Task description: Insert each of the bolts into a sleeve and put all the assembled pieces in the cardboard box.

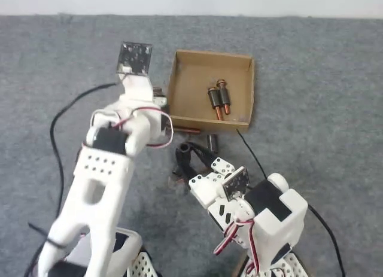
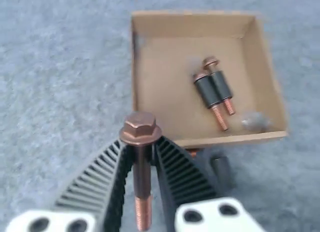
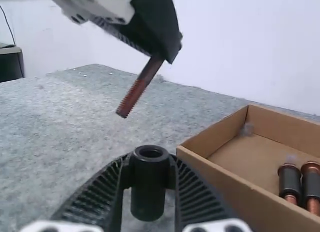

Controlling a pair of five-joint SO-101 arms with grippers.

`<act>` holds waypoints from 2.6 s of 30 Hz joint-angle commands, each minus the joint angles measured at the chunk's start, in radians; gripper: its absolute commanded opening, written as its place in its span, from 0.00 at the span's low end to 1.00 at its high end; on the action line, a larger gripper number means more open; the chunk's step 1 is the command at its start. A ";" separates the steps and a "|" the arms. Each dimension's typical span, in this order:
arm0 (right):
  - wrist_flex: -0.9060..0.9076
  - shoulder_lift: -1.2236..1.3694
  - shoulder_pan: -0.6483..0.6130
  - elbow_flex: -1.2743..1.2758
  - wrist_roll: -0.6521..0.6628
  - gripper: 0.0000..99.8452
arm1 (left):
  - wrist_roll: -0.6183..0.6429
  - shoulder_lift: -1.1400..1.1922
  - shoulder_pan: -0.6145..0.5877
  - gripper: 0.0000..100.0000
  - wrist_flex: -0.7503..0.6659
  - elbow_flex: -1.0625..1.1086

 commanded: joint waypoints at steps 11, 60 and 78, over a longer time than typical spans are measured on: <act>0.001 -0.001 -0.048 0.021 -0.006 0.01 | 0.201 -0.529 0.037 0.01 -0.399 0.463; 0.082 -0.012 -0.047 0.003 -0.003 0.01 | 0.198 -0.721 0.206 0.01 -0.330 0.679; 0.065 -0.012 -0.035 0.009 -0.002 0.01 | 0.196 -0.721 0.207 0.01 -0.330 0.753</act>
